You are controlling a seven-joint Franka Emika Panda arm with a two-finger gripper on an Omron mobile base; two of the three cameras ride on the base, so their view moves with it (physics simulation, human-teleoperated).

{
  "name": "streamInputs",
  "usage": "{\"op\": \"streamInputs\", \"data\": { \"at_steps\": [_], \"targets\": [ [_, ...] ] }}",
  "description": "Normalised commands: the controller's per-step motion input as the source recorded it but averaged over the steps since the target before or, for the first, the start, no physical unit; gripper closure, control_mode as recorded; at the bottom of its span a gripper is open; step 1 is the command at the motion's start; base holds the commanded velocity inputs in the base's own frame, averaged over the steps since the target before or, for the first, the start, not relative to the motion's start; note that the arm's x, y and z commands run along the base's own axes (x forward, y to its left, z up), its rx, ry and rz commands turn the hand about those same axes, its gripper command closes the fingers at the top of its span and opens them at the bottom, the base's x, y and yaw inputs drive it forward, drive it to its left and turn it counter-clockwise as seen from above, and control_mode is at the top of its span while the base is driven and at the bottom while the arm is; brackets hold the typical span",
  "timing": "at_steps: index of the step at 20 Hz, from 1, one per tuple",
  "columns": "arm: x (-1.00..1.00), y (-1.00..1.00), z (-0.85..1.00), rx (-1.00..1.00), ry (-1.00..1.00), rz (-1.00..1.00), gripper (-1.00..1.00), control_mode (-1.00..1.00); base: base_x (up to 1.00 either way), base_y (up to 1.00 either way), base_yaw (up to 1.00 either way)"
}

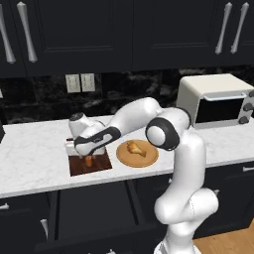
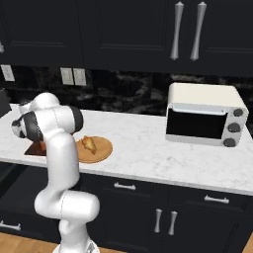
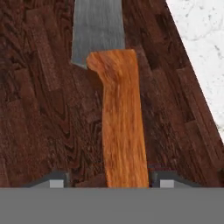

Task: Pick up the knife from the drawer and place it on the cutting board. Then place the meat from the plate to the cutting board.

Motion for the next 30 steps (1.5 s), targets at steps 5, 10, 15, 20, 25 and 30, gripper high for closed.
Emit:
{"op": "streamInputs", "data": {
  "at_steps": [5, 10, 15, 20, 25, 30],
  "targets": [
    [-0.39, -0.81, 0.50, 0.05, -0.11, -0.11, -1.00, -1.00, 0.00, 0.00, 0.00],
    [-0.82, -0.87, 0.12, 0.01, -0.27, -0.06, -1.00, -1.00, 0.00, 0.00, 0.00],
    [-0.33, -0.79, 0.49, 0.03, -0.19, -0.01, -1.00, -1.00, 0.00, 0.00, 0.00],
    [0.00, -0.92, 0.50, 0.10, -0.01, 0.06, -1.00, -1.00, 0.00, 0.00, 0.00],
    [-0.06, -0.51, 0.02, 0.01, 0.02, 0.28, -1.00, -1.00, 0.00, 0.00, 0.00],
    [-0.01, -0.38, 0.00, 0.00, 0.11, 0.30, -1.00, -1.00, 0.00, 0.00, 0.00]
  ]
}}
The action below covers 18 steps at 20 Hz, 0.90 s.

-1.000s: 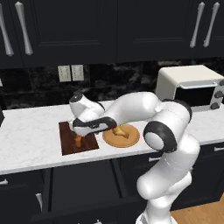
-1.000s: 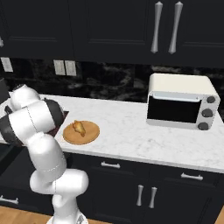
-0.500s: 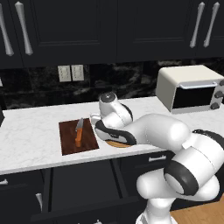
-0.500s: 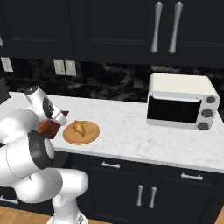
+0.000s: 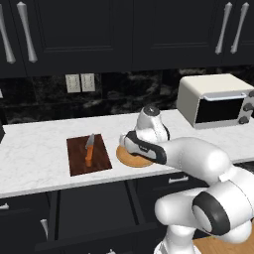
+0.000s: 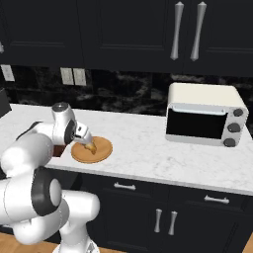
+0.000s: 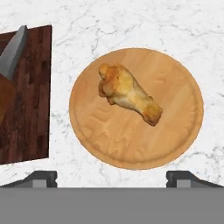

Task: Pick up the knife from the drawer and place it on the cutting board. Then place the meat from the plate to the cutting board.

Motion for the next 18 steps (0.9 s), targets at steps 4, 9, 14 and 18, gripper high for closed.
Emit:
{"op": "streamInputs", "data": {
  "at_steps": [4, 9, 14, 18],
  "targets": [
    [0.10, -0.48, 0.00, 0.00, 0.17, 0.25, -1.00, -1.00, 0.00, 0.00, 0.00],
    [0.37, -0.21, -0.08, 0.00, 0.07, 0.22, -1.00, -1.00, 0.00, 0.00, 0.00],
    [0.33, 0.00, -0.44, -0.03, -0.03, 0.15, -1.00, -1.00, 0.00, 0.00, 0.00],
    [0.31, 0.00, -0.44, -0.04, -0.01, 0.12, -1.00, -1.00, 0.00, 0.00, 0.00]
  ]
}}
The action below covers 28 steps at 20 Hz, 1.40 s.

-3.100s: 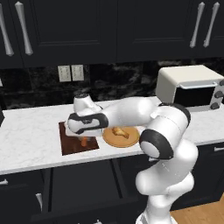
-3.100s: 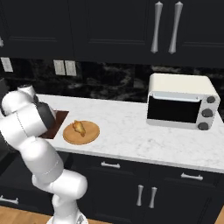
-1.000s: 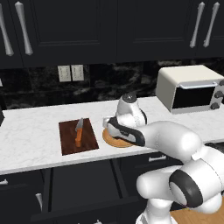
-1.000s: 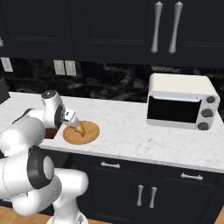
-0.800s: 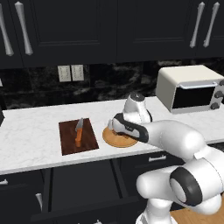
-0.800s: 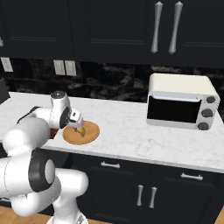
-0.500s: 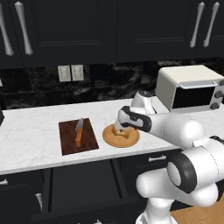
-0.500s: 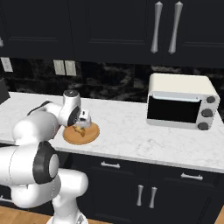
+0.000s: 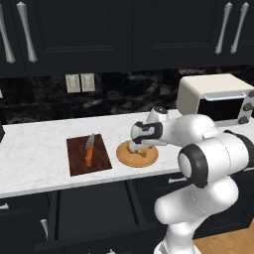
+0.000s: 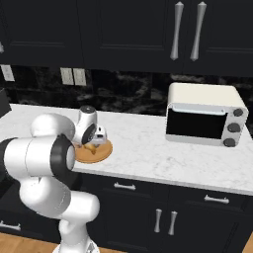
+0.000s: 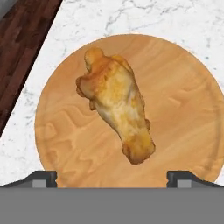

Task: Pick up the knife from the drawer and place it on the cutting board. Then place the meat from the plate to the cutting board.

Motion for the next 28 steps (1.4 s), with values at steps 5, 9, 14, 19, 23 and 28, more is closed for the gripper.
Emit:
{"op": "streamInputs", "data": {
  "at_steps": [5, 9, 14, 19, 23, 28],
  "targets": [
    [0.59, 0.01, -0.31, -0.01, 0.00, 0.09, -1.00, -1.00, 0.00, 0.00, 0.00],
    [0.44, 0.24, -0.51, -0.08, 0.00, 0.05, -1.00, -1.00, 0.00, 0.00, 0.00],
    [0.24, 0.41, -0.44, -0.10, 0.00, 0.01, 1.00, -1.00, 0.00, 0.00, 0.00],
    [-0.07, 0.02, 0.11, 0.00, -0.15, 0.00, 1.00, -1.00, 0.00, 0.00, 0.00],
    [-0.31, 0.02, 0.35, 0.00, -0.21, 0.01, 1.00, -1.00, 0.00, 0.00, 0.00],
    [-0.40, 0.29, 0.39, 0.00, -0.08, 0.00, 1.00, -1.00, 0.00, 0.00, 0.00]
  ]
}}
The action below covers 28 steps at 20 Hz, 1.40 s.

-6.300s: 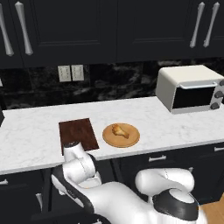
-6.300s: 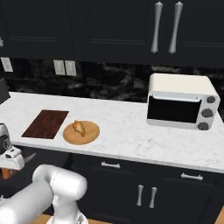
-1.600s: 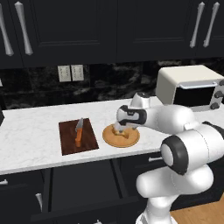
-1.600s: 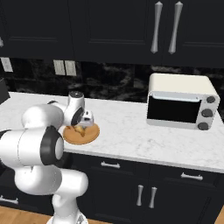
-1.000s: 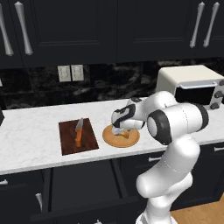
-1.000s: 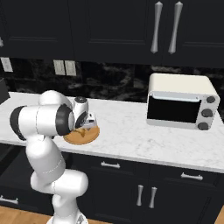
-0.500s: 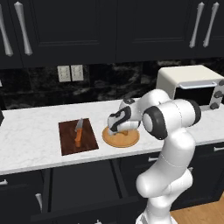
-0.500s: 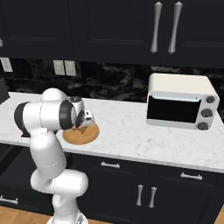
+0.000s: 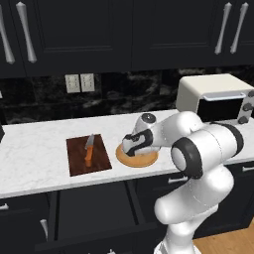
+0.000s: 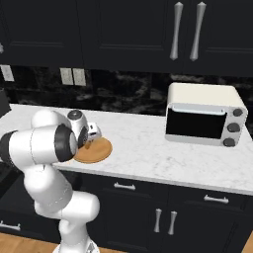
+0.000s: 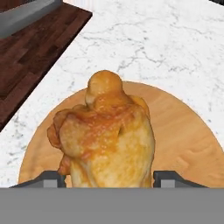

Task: Pick up the knife from the drawer and place it on the cutting board. Then place the meat from the plate to the cutting board.

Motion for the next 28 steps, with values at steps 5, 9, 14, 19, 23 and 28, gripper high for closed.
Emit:
{"op": "streamInputs", "data": {
  "at_steps": [5, 9, 14, 19, 23, 28],
  "targets": [
    [-0.17, 0.47, 0.65, 0.00, 0.03, 0.00, 1.00, -1.00, 0.00, 0.00, 0.00],
    [-0.01, 0.68, 0.25, 0.00, 0.07, -0.02, 1.00, -1.00, 0.00, 0.00, 0.00],
    [0.00, 0.88, -0.08, -0.01, 0.08, -0.04, 1.00, -1.00, 0.00, 0.00, 0.00],
    [0.02, 0.77, -0.31, -0.03, 0.02, -0.07, 1.00, -1.00, 0.00, 0.00, 0.00],
    [0.00, 0.50, -0.39, -0.05, 0.00, -0.10, 1.00, -1.00, 0.00, 0.00, 0.00],
    [0.18, 0.20, -0.34, -0.06, 0.00, -0.07, 1.00, -1.00, 0.00, 0.00, 0.00]
  ]
}}
